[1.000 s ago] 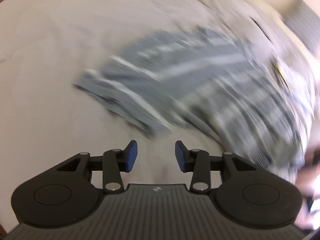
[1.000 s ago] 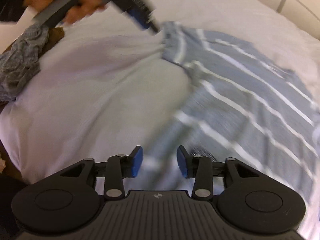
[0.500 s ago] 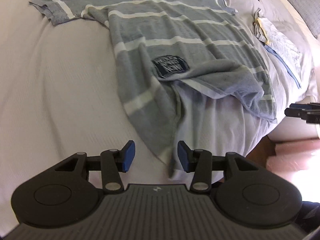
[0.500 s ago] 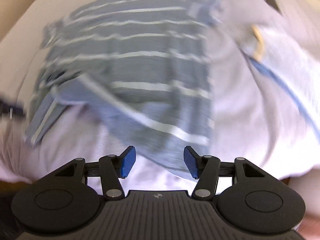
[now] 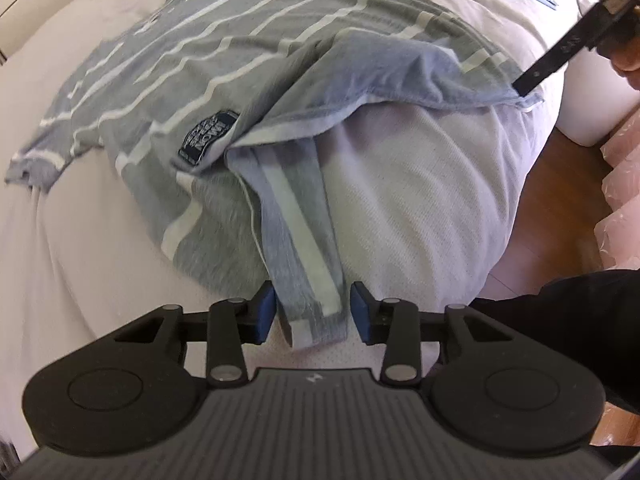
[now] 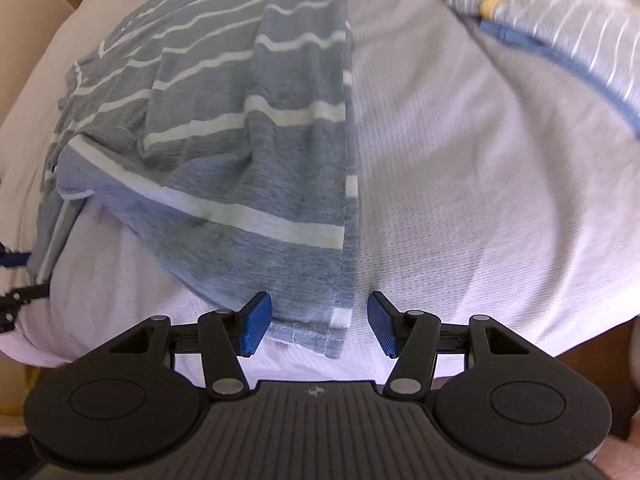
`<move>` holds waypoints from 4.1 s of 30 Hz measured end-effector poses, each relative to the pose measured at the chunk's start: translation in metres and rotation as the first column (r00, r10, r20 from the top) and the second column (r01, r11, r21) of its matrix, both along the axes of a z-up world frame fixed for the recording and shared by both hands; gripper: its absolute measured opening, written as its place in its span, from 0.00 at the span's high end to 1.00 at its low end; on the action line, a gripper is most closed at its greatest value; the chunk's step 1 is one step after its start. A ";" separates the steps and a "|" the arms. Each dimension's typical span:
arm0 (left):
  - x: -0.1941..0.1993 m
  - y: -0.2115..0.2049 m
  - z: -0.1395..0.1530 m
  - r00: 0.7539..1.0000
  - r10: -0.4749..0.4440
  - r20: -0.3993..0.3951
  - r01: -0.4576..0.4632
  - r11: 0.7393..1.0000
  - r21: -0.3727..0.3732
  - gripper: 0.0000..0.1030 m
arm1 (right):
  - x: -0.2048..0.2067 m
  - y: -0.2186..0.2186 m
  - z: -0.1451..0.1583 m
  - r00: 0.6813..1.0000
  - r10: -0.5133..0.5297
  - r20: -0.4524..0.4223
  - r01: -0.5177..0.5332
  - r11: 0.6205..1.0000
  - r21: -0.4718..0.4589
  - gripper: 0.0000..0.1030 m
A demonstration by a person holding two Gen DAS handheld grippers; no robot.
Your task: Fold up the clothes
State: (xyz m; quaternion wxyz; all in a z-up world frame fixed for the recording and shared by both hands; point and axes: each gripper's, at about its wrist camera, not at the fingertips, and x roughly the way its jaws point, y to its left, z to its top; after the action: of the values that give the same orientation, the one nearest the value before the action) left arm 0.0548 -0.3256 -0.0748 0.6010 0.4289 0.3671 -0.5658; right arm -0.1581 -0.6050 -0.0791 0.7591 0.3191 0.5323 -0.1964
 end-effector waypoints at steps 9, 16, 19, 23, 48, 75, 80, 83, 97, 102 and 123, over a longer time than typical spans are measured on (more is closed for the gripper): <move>-0.006 0.005 0.024 0.998 -0.060 -0.021 0.058 0.997 -0.049 1.00 | 0.001 -0.008 0.006 0.999 0.001 -0.049 0.000 1.000 0.015 1.00; -0.025 0.035 0.024 0.926 -0.377 0.018 0.374 0.922 0.101 1.00 | -0.020 -0.029 0.062 0.975 0.076 -0.209 -0.119 0.972 -0.203 1.00; -0.028 0.040 0.023 0.906 -0.422 0.033 0.415 0.901 0.130 1.00 | -0.019 -0.038 0.059 0.960 0.092 -0.265 -0.160 0.956 -0.247 1.00; -0.031 0.044 0.026 0.885 -0.465 0.034 0.455 0.877 0.152 1.00 | -0.011 -0.045 0.046 0.937 0.125 -0.326 -0.219 0.938 -0.269 1.00; -0.005 0.079 0.035 0.942 -0.324 -0.091 0.337 0.915 0.222 0.93 | 0.003 -0.026 0.057 0.956 0.129 -0.263 -0.184 0.962 -0.199 0.79; 0.200 -0.086 -0.043 0.681 -0.421 0.600 0.425 0.893 0.144 0.91 | 0.167 0.094 0.062 0.935 0.354 -0.003 -0.352 0.931 -0.097 0.54; 0.233 -0.074 -0.041 0.672 -0.398 0.625 0.434 0.895 0.103 1.00 | 0.169 0.093 0.060 0.956 0.291 -0.027 -0.292 0.950 -0.108 0.54; 0.248 -0.065 -0.033 0.702 -0.375 0.606 0.429 0.901 0.061 1.00 | 0.178 0.098 0.062 0.959 0.282 -0.018 -0.282 0.953 -0.115 0.54; 0.234 -0.004 0.021 0.951 -0.009 0.308 0.053 0.990 -0.134 0.85 | 0.224 0.175 0.051 0.886 0.458 0.070 -0.458 0.889 -0.026 0.54; 0.160 0.022 0.032 0.994 -0.038 0.106 0.059 0.977 -0.206 0.82 | 0.219 0.212 0.035 0.842 0.535 0.076 -0.538 0.843 0.023 0.54; 0.061 -0.006 0.042 0.987 -0.137 0.089 0.148 0.980 -0.134 0.79 | 0.109 0.083 0.072 0.980 0.189 -0.062 -0.198 0.949 -0.244 0.49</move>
State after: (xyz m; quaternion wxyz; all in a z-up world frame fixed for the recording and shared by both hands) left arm 0.1160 -0.3319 -0.0331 0.6016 0.4329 0.2704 -0.6145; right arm -0.0487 -0.5215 -0.0066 0.7984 0.1637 0.5465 -0.1924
